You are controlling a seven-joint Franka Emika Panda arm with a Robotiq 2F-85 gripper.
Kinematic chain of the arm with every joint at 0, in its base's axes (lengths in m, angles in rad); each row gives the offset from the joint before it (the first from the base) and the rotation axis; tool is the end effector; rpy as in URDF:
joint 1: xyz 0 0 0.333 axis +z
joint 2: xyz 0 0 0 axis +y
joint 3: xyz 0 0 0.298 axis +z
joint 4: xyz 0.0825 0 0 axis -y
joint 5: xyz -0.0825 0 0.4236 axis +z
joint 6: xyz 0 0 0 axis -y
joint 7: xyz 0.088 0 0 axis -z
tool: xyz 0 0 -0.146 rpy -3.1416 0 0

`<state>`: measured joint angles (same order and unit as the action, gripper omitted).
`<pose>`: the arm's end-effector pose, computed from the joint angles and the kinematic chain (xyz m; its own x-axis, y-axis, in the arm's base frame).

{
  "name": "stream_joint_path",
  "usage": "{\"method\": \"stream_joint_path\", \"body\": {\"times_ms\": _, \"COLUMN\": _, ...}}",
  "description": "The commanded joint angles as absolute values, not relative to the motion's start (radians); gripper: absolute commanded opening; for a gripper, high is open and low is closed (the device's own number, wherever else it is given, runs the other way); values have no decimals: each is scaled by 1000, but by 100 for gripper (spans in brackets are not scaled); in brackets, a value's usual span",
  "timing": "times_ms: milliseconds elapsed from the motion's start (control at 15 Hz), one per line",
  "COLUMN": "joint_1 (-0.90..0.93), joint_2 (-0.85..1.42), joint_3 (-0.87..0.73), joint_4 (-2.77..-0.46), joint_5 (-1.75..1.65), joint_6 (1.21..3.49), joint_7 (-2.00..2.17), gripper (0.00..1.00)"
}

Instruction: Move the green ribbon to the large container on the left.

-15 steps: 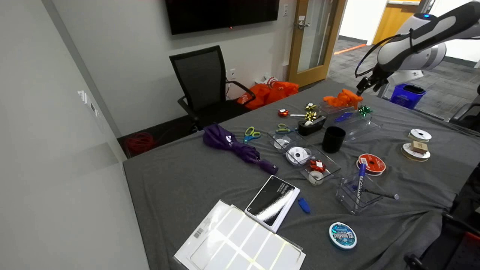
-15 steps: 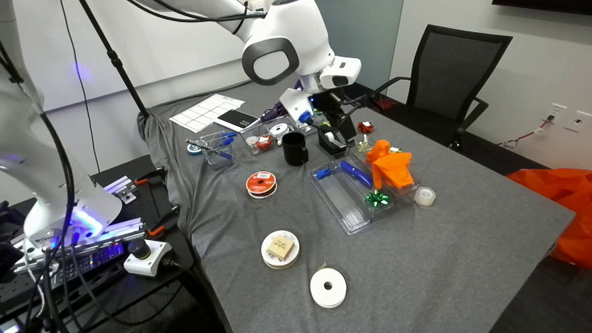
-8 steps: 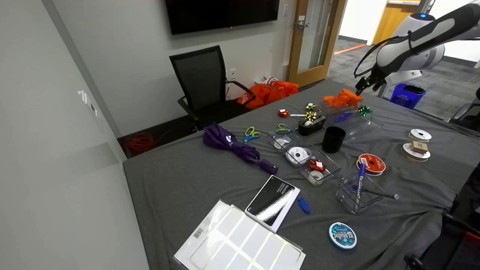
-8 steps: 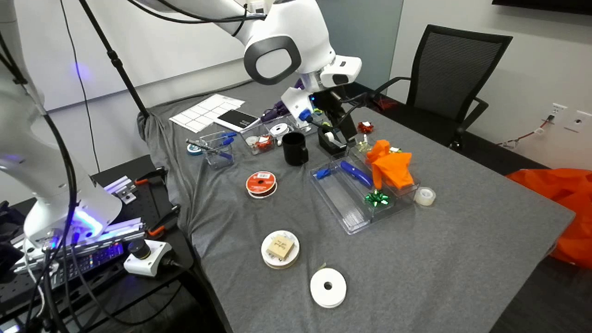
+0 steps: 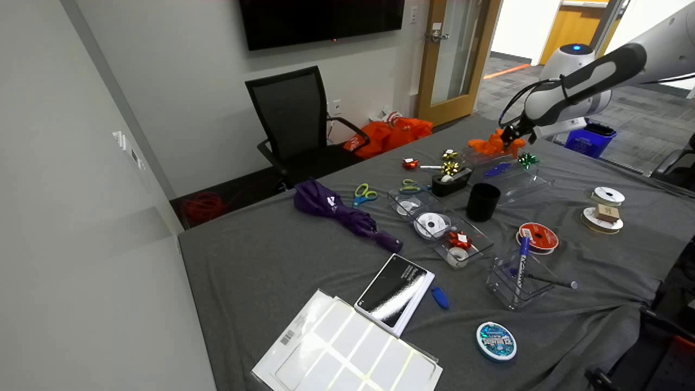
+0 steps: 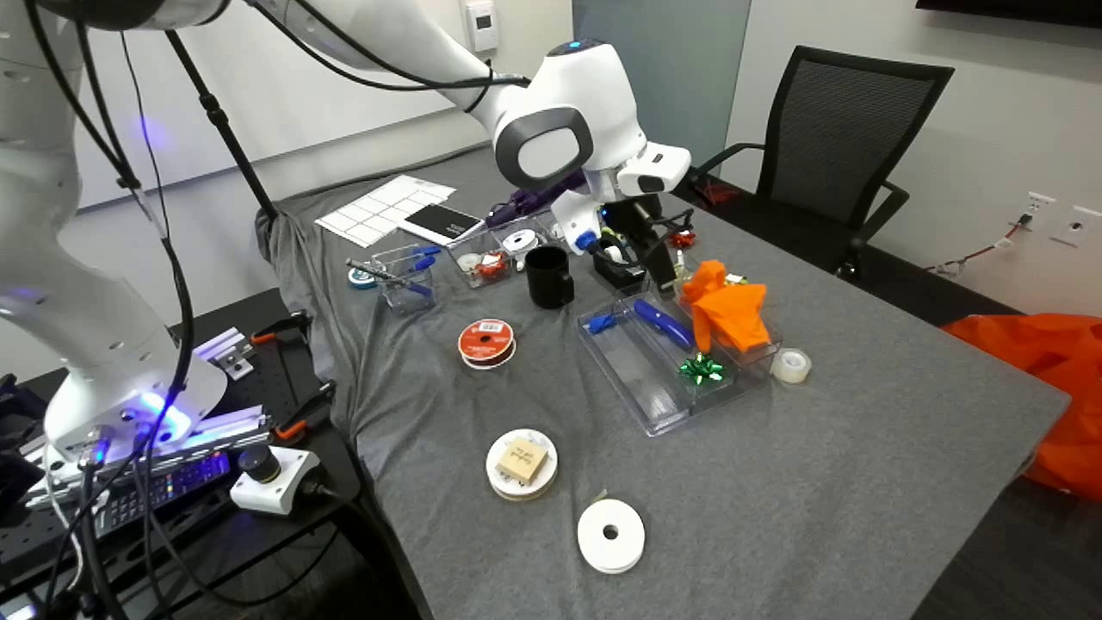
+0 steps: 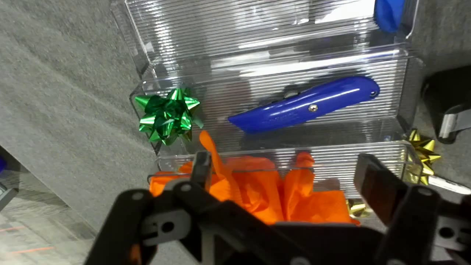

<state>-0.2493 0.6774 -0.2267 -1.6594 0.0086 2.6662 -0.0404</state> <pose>0.6700 -0.3289 0.1806 0.8899 -0.3175 0.3274 -0.3802 -0.9130 0.1480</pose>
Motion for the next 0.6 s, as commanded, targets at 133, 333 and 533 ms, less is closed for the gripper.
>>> {"method": "stream_joint_path", "body": {"times_ms": 133, "joint_1": -243, "joint_2": 830, "joint_3": -267, "joint_4": -1503, "joint_5": -44, "joint_6": 2640, "joint_7": 47, "gripper": 100}}
{"method": "stream_joint_path", "body": {"times_ms": 333, "joint_1": -240, "joint_2": 901, "joint_3": -301, "joint_4": -1451, "joint_5": -77, "joint_6": 2660, "joint_7": 63, "gripper": 100}}
{"method": "stream_joint_path", "body": {"times_ms": 533, "joint_1": -243, "joint_2": 955, "joint_3": -329, "joint_4": -1408, "joint_5": -103, "joint_6": 2669, "joint_7": 77, "gripper": 100}}
